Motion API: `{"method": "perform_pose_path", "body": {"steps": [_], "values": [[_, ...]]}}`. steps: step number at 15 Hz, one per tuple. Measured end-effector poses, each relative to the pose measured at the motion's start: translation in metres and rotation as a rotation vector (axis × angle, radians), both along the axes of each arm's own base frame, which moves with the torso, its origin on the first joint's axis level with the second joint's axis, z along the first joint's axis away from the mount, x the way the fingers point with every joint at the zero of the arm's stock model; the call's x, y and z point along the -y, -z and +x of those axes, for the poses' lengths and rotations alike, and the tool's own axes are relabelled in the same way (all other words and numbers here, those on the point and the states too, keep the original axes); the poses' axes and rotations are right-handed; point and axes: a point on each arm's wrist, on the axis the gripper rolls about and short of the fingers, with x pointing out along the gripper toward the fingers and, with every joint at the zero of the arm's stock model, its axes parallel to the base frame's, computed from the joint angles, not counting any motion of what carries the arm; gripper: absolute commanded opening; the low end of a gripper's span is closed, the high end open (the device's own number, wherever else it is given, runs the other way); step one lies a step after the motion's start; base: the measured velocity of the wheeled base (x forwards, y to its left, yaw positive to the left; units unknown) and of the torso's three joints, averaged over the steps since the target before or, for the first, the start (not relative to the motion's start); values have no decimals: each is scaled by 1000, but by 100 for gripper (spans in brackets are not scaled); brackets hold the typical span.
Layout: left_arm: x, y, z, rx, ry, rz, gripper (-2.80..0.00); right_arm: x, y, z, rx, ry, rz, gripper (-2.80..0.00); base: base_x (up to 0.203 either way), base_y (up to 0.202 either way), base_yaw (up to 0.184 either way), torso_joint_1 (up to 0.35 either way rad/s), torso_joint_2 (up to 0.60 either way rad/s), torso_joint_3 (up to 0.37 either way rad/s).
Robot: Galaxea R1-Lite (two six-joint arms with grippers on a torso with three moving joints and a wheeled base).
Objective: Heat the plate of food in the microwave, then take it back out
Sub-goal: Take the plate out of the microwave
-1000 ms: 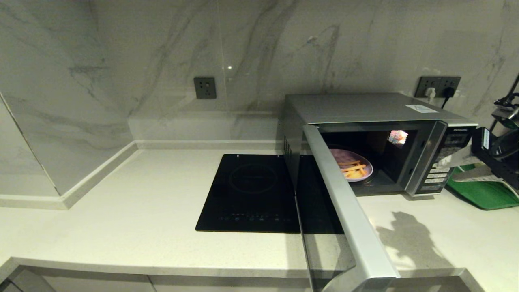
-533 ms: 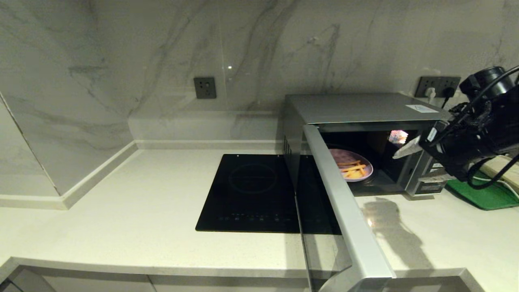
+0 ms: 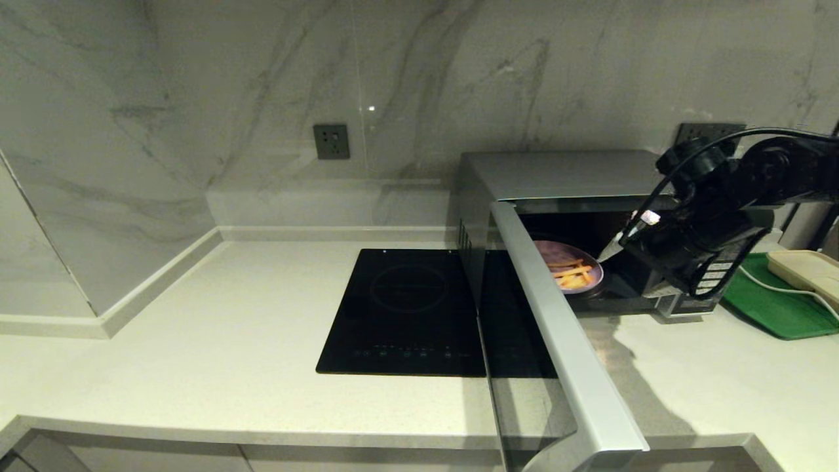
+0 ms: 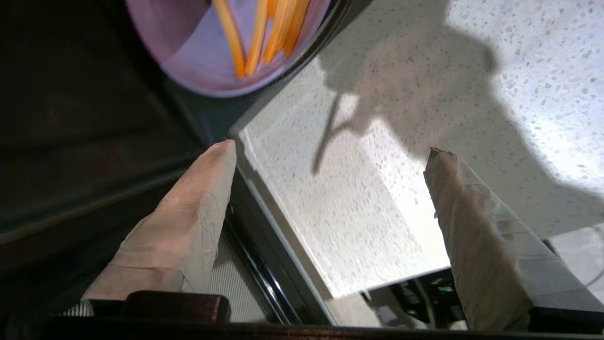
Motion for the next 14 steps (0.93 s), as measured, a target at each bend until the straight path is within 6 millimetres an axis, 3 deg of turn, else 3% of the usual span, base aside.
{"method": "perform_pose_path", "body": {"steps": [7,14], "values": [[0,0,0,0,0,0,-280,-1,24,30,-16,70,-55,0,0,0,0,0,0,0],[0,0,0,0,0,0,-280,-6,47,48,-37,99,-126,0,0,0,0,0,0,0]]}}
